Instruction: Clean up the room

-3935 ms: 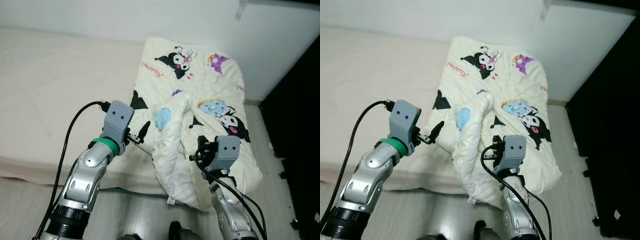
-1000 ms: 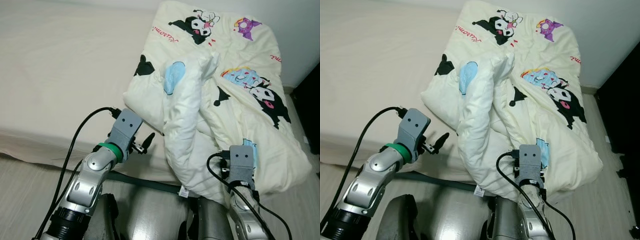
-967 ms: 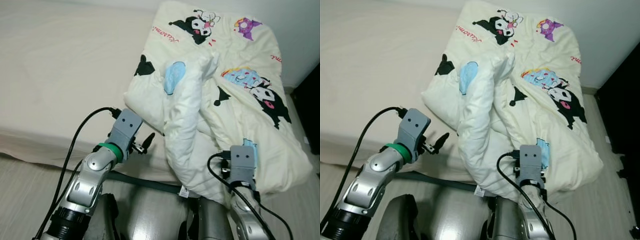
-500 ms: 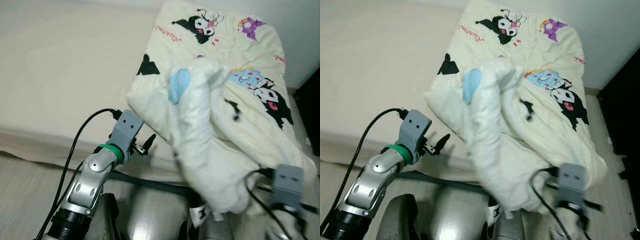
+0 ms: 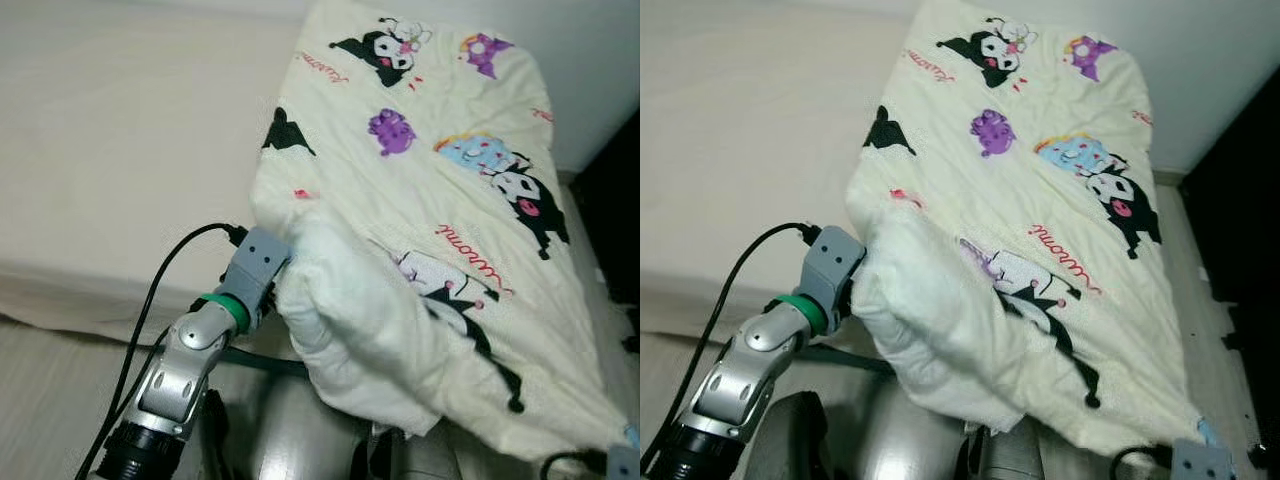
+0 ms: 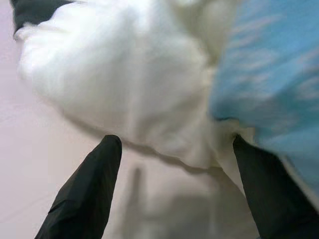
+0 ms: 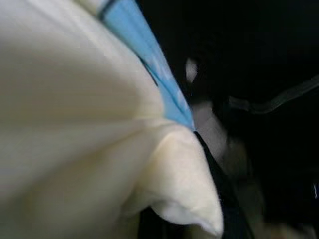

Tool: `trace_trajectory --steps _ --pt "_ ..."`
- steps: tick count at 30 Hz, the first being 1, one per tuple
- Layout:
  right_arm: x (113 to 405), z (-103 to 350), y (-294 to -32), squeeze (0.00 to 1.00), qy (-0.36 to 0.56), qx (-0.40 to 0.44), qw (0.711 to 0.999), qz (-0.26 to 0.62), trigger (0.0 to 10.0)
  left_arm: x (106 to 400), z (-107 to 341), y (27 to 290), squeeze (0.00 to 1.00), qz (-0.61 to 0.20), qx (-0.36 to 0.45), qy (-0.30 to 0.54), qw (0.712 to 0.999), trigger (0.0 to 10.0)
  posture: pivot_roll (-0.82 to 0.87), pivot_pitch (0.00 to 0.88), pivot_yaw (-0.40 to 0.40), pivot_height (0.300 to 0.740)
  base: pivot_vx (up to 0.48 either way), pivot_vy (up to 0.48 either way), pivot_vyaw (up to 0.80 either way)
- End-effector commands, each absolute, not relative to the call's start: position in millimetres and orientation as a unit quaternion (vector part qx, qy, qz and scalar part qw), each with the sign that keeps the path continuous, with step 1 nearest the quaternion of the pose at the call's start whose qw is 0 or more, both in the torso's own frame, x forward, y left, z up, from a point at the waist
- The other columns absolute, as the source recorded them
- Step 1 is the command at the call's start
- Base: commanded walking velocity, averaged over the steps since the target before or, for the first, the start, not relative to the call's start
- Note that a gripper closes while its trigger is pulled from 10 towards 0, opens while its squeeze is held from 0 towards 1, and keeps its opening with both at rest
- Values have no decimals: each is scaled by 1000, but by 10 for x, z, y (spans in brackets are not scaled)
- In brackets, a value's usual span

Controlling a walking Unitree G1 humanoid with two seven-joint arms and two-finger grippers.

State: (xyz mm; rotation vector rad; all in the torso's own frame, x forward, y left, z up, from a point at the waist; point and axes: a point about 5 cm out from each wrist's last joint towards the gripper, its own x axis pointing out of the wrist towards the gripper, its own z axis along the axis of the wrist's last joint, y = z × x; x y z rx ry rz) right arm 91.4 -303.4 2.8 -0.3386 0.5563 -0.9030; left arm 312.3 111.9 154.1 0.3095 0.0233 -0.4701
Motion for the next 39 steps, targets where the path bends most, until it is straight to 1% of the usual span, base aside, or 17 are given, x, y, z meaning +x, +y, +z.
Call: trace_trajectory --steps 1,7,8,10,12,13,15,16,18,19,24,27,28,31,33,35,39 --pt "447 -218 -3122 0 355 -122 790 -484 0 3118 1477 1149 0 -232 160 23 959 10000 -40 199 2 551 0 0 0" --pt "323 -382 -3116 0 385 -103 782 -479 0 3161 1575 1283 0 -223 201 8 954 10000 -40 201 9 551 0 0 0" --pt "557 -335 -3083 0 343 -105 820 -445 10000 3211 1664 1447 0 -200 225 5 954 10000 -24 203 23 551 0 0 0" --pt "1169 -45 -2922 0 215 -134 901 -352 10000 3260 1806 1740 0 -148 256 6 955 10000 -9 203 30 551 0 0 0" --pt "1381 98 -2826 0 164 -144 924 -314 10000 3262 1838 1833 0 -128 264 9 956 10000 -9 203 30 551 0 0 0" --pt "1579 228 -2749 0 126 -165 938 -278 10000 3246 1843 1909 518 -99 262 12 960 10000 5 204 36 551 0 0 0" --pt "1708 322 -2690 0 100 -182 945 -252 10000 3234 1847 1963 518 -80 259 14 962 10000 5 204 36 551 0 0 0" --pt "1897 475 -2604 0 57 -213 952 -210 10000 3210 1854 2046 1000 -48 245 17 968 10000 5 204 36 551 0 0 0" --pt "2113 635 -2443 43 14 -248 960 -128 10000 3153 1874 2131 1000 -18 220 20 975 10000 5 204 36 551 0 0 0" --pt "2313 723 -2215 1000 3 -257 966 -7 10000 3044 1891 2220 1000 3 197 26 980 10000 5 204 36 551 0 0 0" --pt "2291 619 -1918 1000 64 -164 976 125 10000 2838 1888 2321 1000 -4 213 40 976 10000 47 216 25 551 0 0 0" --pt "2060 525 -1649 1000 128 -75 957 249 10000 2752 1861 2523 1000 50 260 71 962 10000 63 227 24 551 0 0 0" --pt "1915 490 -1526 0 155 -39 942 295 10000 2706 1832 2627 1000 77 281 85 953 10000 63 227 24 551 0 0 0" --pt "1642 427 -1358 0 190 24 928 319 10000 2653 1824 2619 1000 77 240 68 965 10000 64 233 17 551 0 0 0" --pt "1565 329 -1388 0 211 32 936 281 10000 2699 1879 2366 1000 -4 166 35 985 10000 47 234 14 551 0 0 0" --pt "1514 160 -1574 0 236 26 957 168 10000 2760 1892 1983 1000 -114 92 23 989 10000 33 234 14 551 0 0 0" --pt "1447 -5 -1918 0 257 -5 966 -8 10000 2840 1866 1664 1000 -183 70 31 980 10000 -1 234 20 551 0 0 0"
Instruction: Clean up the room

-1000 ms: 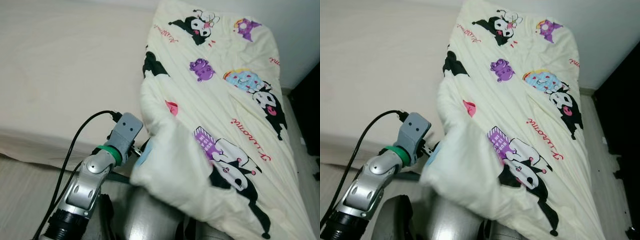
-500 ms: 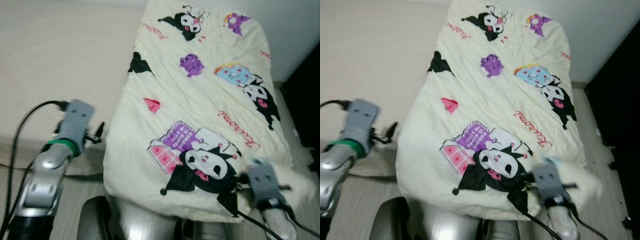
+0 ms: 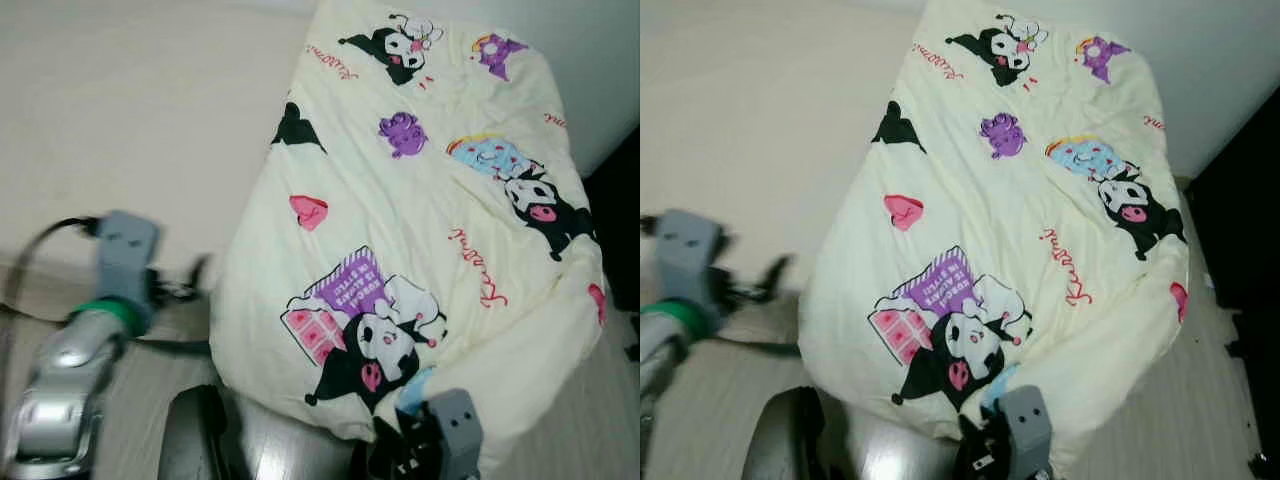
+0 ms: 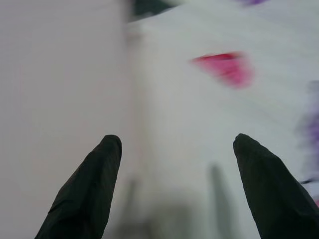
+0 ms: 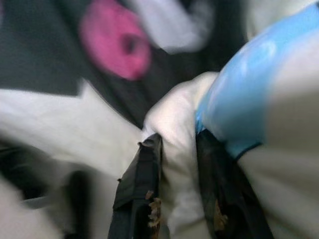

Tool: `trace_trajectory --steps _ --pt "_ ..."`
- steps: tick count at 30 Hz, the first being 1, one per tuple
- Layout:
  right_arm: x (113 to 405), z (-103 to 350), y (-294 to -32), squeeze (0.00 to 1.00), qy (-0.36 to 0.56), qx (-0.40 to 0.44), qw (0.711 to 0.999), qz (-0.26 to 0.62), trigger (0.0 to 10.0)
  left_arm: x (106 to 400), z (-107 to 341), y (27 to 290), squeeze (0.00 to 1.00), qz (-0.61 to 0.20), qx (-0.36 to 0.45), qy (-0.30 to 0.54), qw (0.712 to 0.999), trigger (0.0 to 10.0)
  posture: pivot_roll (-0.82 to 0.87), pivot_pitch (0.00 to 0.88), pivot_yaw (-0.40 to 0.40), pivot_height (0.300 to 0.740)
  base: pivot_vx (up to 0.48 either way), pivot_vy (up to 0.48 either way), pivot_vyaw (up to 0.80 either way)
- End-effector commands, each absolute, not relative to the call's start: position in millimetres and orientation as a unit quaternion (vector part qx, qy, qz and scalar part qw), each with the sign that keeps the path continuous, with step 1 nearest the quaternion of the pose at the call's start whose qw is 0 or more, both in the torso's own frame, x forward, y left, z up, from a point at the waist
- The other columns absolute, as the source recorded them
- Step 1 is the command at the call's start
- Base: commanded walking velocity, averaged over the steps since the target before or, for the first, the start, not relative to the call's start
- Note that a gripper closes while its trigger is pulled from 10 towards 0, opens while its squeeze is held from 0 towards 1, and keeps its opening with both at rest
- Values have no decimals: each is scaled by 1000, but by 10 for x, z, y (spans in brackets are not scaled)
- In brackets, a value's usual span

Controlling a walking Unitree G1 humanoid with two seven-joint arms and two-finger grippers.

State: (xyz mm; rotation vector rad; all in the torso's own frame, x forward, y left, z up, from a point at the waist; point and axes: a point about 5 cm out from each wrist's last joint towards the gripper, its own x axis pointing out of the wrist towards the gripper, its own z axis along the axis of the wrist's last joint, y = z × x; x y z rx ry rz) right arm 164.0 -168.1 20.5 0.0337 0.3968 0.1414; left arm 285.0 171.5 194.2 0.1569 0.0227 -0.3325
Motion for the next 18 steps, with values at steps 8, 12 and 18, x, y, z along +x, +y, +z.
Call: trace_trajectory --steps 8,12,18 --pt "1173 157 -2763 1000 216 -56 916 -333 10000 2968 1838 1359 1000 -224 78 26 971 10000 -36 231 42 551 0 0 0" --pt "1102 350 -3064 1000 180 -109 885 -414 10000 3011 1840 1358 1000 -225 78 27 971 10000 -36 233 42 551 0 0 0" --pt "1595 519 -2526 0 103 -37 984 -142 10000 3005 1853 1369 1000 -225 83 25 970 10000 -36 233 42 551 0 0 0"
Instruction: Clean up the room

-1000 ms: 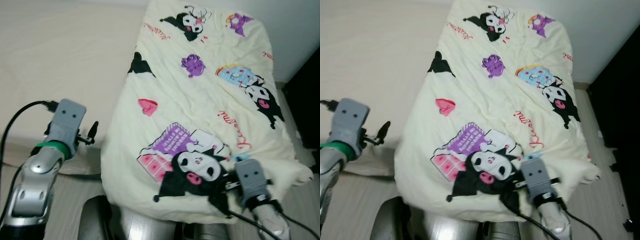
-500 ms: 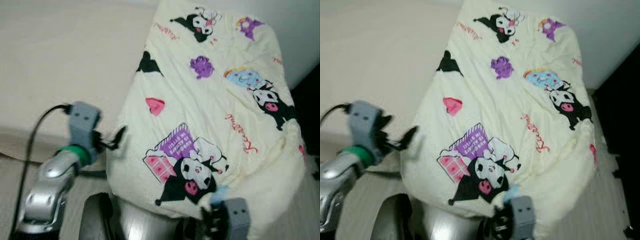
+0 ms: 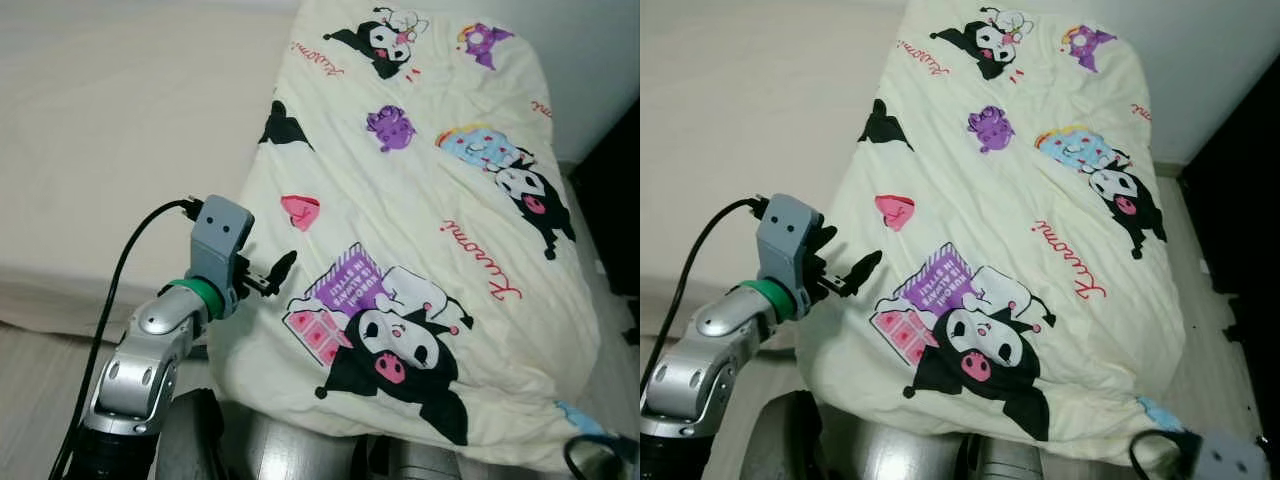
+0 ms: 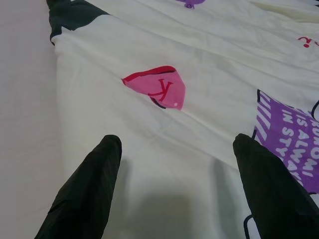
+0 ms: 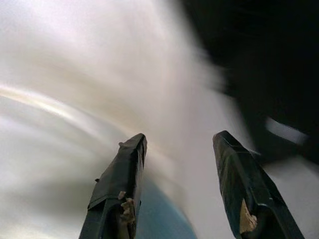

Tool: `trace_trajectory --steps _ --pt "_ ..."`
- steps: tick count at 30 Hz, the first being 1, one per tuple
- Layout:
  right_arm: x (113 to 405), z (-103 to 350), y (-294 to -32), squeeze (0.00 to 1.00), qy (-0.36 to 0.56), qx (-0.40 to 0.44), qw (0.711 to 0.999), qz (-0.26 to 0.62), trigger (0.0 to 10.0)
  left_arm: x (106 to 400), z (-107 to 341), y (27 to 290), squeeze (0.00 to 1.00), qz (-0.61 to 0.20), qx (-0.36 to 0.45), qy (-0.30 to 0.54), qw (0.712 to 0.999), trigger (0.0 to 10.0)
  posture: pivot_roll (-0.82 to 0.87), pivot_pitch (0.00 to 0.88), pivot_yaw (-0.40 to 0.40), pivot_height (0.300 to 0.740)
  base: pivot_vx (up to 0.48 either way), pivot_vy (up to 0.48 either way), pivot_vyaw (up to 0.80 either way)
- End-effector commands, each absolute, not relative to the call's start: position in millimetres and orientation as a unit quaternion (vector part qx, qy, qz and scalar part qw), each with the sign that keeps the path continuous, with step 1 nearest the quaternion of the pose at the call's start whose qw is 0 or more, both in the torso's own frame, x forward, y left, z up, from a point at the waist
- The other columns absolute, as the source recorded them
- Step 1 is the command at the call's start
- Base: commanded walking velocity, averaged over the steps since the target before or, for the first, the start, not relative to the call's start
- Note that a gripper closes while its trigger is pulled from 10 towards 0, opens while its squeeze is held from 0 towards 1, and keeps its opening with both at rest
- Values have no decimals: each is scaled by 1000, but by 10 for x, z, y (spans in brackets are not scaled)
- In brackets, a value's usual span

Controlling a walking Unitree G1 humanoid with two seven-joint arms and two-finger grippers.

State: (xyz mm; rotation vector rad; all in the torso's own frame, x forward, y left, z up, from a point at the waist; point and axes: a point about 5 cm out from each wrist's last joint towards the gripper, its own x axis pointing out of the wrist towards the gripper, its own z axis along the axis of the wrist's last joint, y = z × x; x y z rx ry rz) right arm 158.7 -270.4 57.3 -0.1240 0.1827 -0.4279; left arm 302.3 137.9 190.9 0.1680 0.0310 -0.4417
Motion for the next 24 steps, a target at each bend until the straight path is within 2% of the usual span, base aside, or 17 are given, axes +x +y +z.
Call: trace_trajectory --steps 1,2,3,4,5,6,7,10,11,12,14,16,17,20,22,23,24 --pt "1631 485 -2285 0 128 -7 991 -41 10000 2999 1862 1352 1000 -230 86 22 969 10000 -36 233 42 551 0 0 0" --pt "1631 485 -2285 0 128 -7 991 -41 10000 2999 1862 1352 1000 -230 86 22 969 10000 -36 233 42 551 0 0 0" --pt "1577 431 -2024 0 166 -5 984 65 10000 2996 1864 1333 1000 -233 89 20 968 10000 -31 232 32 551 0 0 0" --pt "1577 431 -2024 0 166 -5 984 65 10000 2996 1864 1333 1000 -233 89 20 968 10000 -31 232 32 551 0 0 0" --pt "1419 342 -1796 0 225 22 962 153 10000 2999 1866 1314 1000 -237 95 18 967 10000 -31 232 32 551 0 0 0" --pt "1419 342 -1796 0 225 22 962 153 10000 2999 1866 1314 1000 -237 95 18 967 10000 -31 232 32 551 0 0 0" --pt "1210 299 -1635 0 261 31 937 229 10000 3006 1878 1287 1000 -243 97 12 965 10000 -31 232 32 551 0 0 0" --pt "1146 310 -1689 0 261 14 941 213 10000 3019 1888 1181 1000 -267 101 2 958 10000 -30 230 23 551 0 0 0" --pt "1453 420 -2037 0 201 -39 974 101 10000 2987 1853 975 1000 -322 97 0 942 10000 -43 221 24 551 0 0 0" --pt "1453 420 -2037 0 201 -39 974 101 10000 2987 1853 975 1000 -322 97 0 942 10000 -43 221 24 551 0 0 0" --pt "1697 577 -2258 0 146 -64 986 39 10000 2971 1760 863 1000 -354 114 15 928 10000 -43 218 27 551 0 0 0" --pt "1697 577 -2258 0 146 -64 986 39 10000 2971 1760 863 1000 -354 114 15 928 10000 -43 218 27 551 0 0 0" --pt "1820 682 -2340 0 114 -68 991 10 10000 2980 1669 867 1000 -359 135 29 923 10000 -41 210 27 551 0 0 0" --pt "1908 797 -2334 0 88 -54 994 19 10000 3008 1538 935 1000 -344 168 59 922 10000 -41 210 27 551 0 0 0" --pt "1982 985 -2108 0 62 27 991 118 10000 3016 1295 1255 1000 -293 267 106 912 10000 -32 207 36 551 0 0 0" --pt "1982 985 -2108 0 62 27 991 118 10000 3016 1295 1255 1000 -293 267 106 912 10000 -32 207 36 551 0 0 0" --pt "1948 1059 -1936 0 58 69 977 191 10000 2974 1242 1436 1000 -276 301 124 904 10000 -16 207 43 551 0 0 0"
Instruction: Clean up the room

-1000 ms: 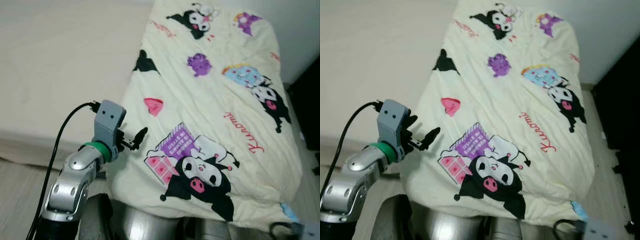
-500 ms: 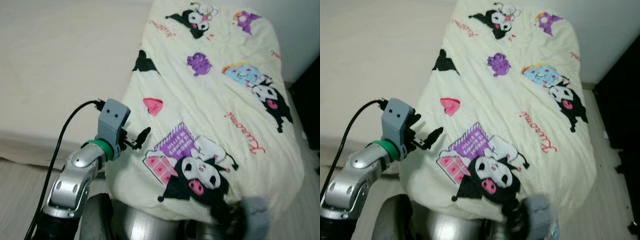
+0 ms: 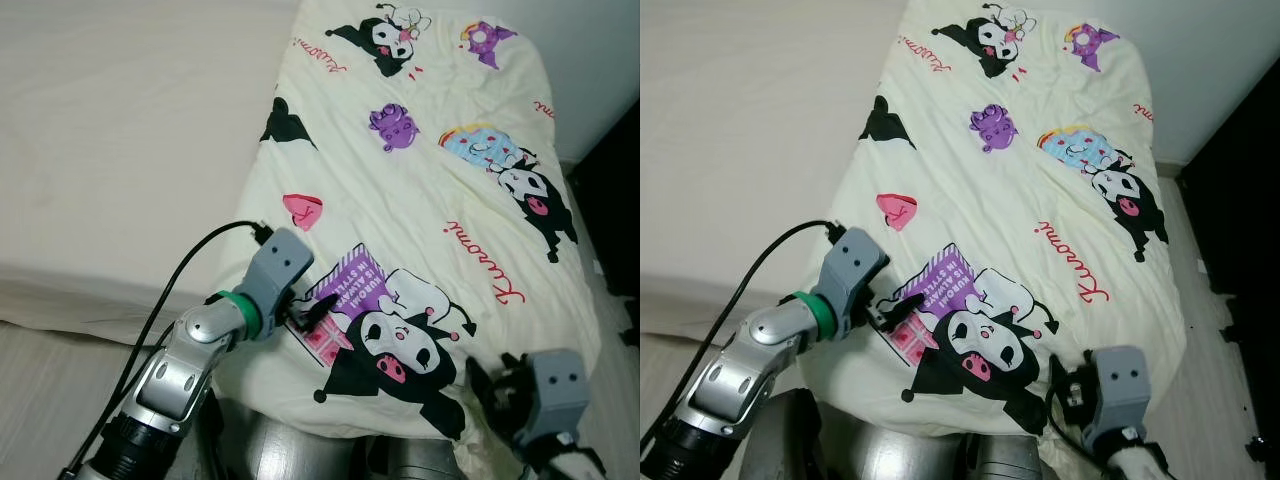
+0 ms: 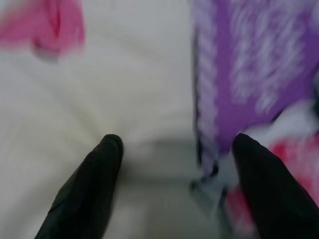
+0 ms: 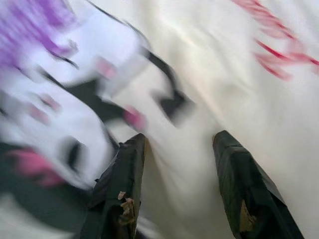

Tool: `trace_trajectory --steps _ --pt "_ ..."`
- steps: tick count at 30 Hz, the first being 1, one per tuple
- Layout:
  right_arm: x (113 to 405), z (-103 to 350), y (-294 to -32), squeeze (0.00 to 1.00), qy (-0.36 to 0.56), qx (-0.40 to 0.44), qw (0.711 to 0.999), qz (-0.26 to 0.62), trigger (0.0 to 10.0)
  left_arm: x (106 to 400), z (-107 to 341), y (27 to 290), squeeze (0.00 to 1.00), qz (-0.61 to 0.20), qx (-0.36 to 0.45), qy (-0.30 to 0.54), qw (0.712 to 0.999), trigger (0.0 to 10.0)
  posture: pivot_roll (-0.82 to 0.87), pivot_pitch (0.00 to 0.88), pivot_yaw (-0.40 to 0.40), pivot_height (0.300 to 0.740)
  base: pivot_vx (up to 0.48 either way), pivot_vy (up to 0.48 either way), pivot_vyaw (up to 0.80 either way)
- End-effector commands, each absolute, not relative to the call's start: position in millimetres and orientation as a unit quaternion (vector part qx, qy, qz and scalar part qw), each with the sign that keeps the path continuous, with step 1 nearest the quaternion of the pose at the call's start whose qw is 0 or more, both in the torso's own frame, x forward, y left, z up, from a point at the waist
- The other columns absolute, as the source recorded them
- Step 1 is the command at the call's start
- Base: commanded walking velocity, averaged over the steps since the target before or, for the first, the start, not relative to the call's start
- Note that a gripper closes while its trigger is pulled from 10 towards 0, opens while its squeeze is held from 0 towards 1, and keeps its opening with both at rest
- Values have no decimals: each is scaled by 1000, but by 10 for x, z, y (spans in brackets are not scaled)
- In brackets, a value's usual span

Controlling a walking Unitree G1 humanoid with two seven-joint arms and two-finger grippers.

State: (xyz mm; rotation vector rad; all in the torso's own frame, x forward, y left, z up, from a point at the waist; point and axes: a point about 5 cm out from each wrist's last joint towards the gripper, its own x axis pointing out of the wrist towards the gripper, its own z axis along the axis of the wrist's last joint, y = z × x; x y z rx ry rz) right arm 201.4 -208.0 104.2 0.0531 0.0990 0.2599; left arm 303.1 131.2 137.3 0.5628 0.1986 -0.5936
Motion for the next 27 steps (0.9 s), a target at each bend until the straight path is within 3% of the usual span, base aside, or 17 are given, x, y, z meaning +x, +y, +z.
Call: trace_trajectory --steps 1,2,4,6,9,16,17,18,19,20,21,22,24,27 --pt "1903 1130 -1798 0 54 106 962 246 10000 2882 1225 1647 1000 -265 329 147 894 10000 -1 207 46 551 0 0 0" --pt "1864 1189 -1707 0 48 131 949 284 10000 2789 1226 1807 1000 -262 349 166 884 10000 -1 207 46 551 0 0 0" --pt "1864 1189 -1707 0 48 131 949 284 10000 2789 1226 1807 1000 -262 349 166 884 10000 -1 207 46 551 0 0 0" --pt "1839 1314 -1623 0 25 173 927 331 10000 2578 1236 2147 1000 -243 388 207 865 10000 36 211 48 551 0 0 0" --pt "1873 1423 -1611 0 2 203 915 348 10000 2422 1274 2361 1000 -229 422 227 848 10000 51 212 50 551 0 0 0" --pt "1912 1449 -1630 0 -6 206 917 342 10000 2353 1317 2358 1000 -240 403 230 853 10000 58 212 43 551 0 0 0" --pt "1964 1416 -1663 0 -1 194 925 327 10000 2430 1424 2247 1000 -239 351 193 885 10000 56 211 38 551 0 0 0" --pt "1964 1416 -1663 0 -1 194 925 327 10000 2430 1424 2247 1000 -239 351 193 885 10000 56 211 38 551 0 0 0" --pt "2058 1421 -1711 0 -14 179 938 297 10000 2606 1672 2062 1000 -225 261 110 932 10000 56 211 38 551 0 0 0" --pt "2058 1421 -1711 0 -14 179 938 297 10000 2606 1672 2062 1000 -225 261 110 932 10000 56 211 38 551 0 0 0" --pt "2156 1443 -1745 0 -31 163 950 265 10000 2749 1898 1921 1000 -210 184 38 960 10000 36 205 43 551 0 0 0" --pt "2156 1443 -1745 0 -31 163 950 265 10000 2749 1898 1921 1000 -210 184 38 960 10000 36 205 43 551 0 0 0" --pt "2349 1538 -1729 0 -61 118 973 190 10000 2939 2247 1709 1000 -170 107 -80 976 10000 27 191 33 551 0 0 0" --pt "2465 1623 -1674 0 -83 82 984 138 10000 3002 2427 1590 1000 -135 120 -153 972 10000 27 191 33 551 0 0 0"
